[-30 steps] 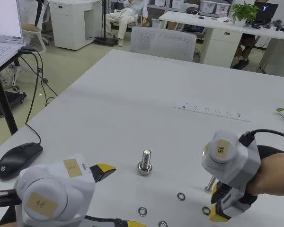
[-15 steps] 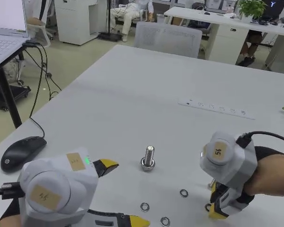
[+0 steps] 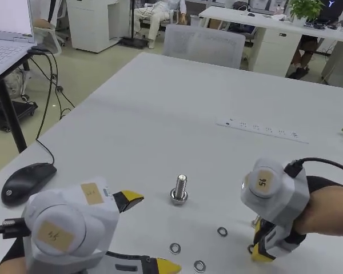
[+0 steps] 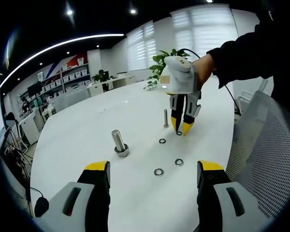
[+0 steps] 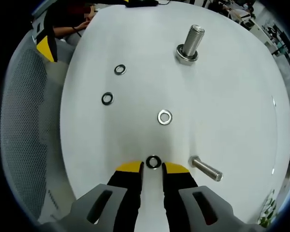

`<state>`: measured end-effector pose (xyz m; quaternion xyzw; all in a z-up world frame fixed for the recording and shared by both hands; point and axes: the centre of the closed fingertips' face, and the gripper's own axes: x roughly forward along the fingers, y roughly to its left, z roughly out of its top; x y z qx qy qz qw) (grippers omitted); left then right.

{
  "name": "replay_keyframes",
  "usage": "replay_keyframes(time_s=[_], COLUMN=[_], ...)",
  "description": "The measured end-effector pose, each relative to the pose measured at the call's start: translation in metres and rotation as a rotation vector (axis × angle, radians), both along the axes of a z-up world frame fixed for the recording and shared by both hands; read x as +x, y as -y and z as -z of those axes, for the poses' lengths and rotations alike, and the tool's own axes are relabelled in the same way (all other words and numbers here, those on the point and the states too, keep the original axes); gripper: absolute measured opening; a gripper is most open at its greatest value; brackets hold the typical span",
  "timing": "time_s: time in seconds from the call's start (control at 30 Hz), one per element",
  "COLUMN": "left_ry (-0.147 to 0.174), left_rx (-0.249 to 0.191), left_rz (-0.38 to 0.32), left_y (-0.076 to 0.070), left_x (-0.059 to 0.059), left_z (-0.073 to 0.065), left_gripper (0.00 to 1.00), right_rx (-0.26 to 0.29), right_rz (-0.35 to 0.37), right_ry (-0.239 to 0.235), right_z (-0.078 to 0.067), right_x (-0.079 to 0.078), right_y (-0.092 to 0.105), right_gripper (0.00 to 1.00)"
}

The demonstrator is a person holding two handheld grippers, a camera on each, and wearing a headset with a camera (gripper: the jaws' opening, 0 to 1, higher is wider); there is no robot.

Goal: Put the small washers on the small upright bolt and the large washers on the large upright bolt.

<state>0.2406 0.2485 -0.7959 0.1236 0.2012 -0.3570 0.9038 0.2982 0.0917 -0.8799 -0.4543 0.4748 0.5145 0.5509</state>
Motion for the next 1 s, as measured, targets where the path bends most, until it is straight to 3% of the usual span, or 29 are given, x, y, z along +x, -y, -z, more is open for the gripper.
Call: replay_keyframes(time_s=[0.33,1.0], left_ry=[-0.001,-0.009], left_rx=[-0.002,0.000], left_rz=[-0.001,0.000], left_y=[-0.0002,-0.0010], left_x=[0.0004,-0.0008], left_z=[0.0003,0.0037], left_gripper=[0.73,0.72], right_rx=[-0.019,-0.009], right_rz=[-0.028,0.001], right_ry=[0.009,-0.003], right_z=[0.0002,0.0010], right_x=[-0.0014,-0.0008], right_y=[-0.0011,-0.0007], right_gripper=[0.15,0.13])
